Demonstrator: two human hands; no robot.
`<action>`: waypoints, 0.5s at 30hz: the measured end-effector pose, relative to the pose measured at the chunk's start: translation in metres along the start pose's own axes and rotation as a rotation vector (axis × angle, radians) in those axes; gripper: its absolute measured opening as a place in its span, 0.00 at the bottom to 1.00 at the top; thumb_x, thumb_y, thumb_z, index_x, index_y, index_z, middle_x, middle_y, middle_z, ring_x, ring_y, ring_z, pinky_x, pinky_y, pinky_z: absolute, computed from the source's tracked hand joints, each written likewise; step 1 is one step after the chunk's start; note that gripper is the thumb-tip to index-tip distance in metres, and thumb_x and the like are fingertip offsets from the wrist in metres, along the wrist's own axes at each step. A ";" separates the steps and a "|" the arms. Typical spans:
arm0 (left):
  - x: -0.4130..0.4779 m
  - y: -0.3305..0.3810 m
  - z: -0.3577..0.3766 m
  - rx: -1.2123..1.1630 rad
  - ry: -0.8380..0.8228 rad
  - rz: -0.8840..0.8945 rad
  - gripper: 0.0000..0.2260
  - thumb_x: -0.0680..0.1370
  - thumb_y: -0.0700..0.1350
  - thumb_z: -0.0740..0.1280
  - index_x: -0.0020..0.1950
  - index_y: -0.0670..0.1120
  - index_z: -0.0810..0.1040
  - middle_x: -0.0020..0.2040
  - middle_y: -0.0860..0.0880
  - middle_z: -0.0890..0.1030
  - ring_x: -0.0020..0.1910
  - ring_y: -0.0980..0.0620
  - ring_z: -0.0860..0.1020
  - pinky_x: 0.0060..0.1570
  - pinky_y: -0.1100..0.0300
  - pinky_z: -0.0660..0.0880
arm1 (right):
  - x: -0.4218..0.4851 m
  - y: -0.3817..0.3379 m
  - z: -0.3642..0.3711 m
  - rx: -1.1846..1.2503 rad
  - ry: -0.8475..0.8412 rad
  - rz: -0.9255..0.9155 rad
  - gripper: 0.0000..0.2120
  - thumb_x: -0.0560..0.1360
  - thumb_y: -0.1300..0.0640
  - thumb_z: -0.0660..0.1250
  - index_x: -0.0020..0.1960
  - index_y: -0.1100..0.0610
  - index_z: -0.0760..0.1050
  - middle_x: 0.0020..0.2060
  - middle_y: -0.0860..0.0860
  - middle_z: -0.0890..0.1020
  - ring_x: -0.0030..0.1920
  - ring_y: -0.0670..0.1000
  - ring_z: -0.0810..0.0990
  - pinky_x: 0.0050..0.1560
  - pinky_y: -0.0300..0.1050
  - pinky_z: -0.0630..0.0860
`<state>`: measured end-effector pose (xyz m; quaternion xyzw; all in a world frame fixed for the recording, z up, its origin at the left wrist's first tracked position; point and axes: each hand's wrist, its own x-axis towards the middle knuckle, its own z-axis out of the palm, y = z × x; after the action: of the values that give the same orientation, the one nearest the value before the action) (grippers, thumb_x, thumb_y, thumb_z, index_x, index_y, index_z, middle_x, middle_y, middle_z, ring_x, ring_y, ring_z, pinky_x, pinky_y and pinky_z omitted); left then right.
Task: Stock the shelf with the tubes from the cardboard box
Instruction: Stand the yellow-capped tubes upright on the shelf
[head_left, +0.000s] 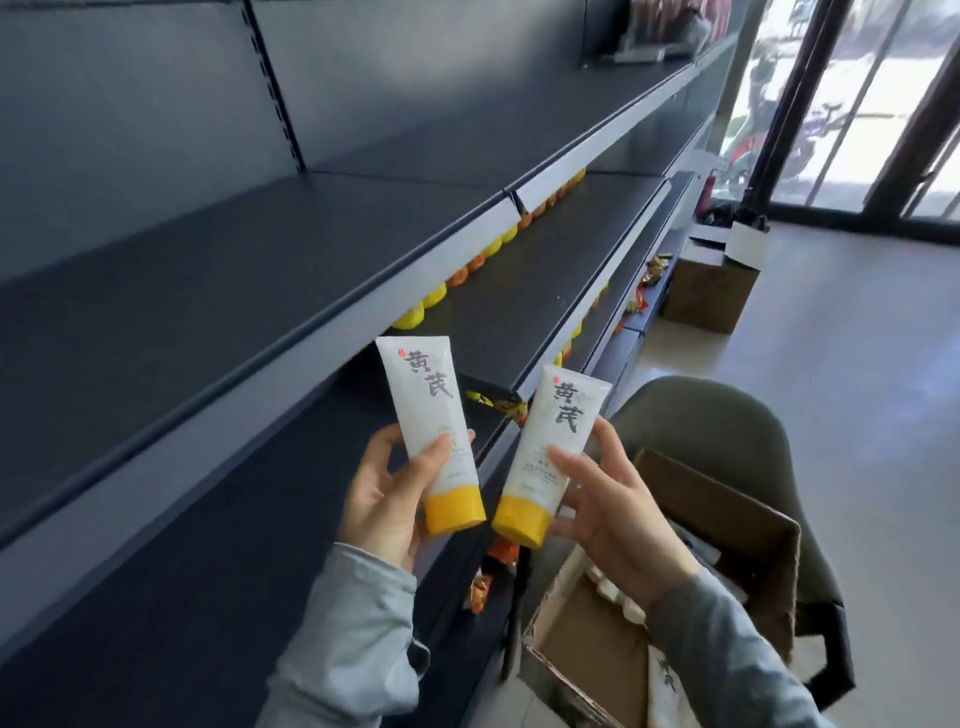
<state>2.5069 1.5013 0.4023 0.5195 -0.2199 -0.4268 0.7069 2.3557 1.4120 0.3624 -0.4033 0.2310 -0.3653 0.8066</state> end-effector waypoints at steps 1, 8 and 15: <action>-0.005 0.006 -0.001 -0.017 -0.012 0.002 0.16 0.65 0.44 0.68 0.52 0.46 0.75 0.45 0.43 0.85 0.36 0.52 0.83 0.27 0.59 0.78 | -0.002 -0.007 0.007 -0.015 -0.013 -0.032 0.20 0.70 0.59 0.68 0.61 0.47 0.73 0.53 0.56 0.82 0.49 0.58 0.83 0.36 0.51 0.81; -0.042 0.030 0.004 -0.021 -0.106 -0.008 0.23 0.64 0.45 0.70 0.58 0.45 0.75 0.51 0.39 0.82 0.41 0.46 0.81 0.33 0.55 0.79 | -0.031 -0.049 0.040 -0.081 -0.059 -0.164 0.23 0.68 0.59 0.69 0.62 0.48 0.71 0.53 0.59 0.82 0.50 0.60 0.83 0.34 0.50 0.80; -0.065 0.076 -0.009 0.007 -0.049 0.205 0.21 0.64 0.46 0.71 0.56 0.49 0.74 0.49 0.45 0.84 0.43 0.51 0.83 0.34 0.52 0.79 | -0.031 -0.078 0.067 -0.150 -0.170 -0.220 0.24 0.70 0.58 0.68 0.65 0.48 0.69 0.55 0.57 0.82 0.53 0.60 0.82 0.39 0.53 0.81</action>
<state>2.5074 1.5678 0.4778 0.4864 -0.2906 -0.3639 0.7393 2.3494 1.4363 0.4664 -0.5147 0.1429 -0.3977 0.7460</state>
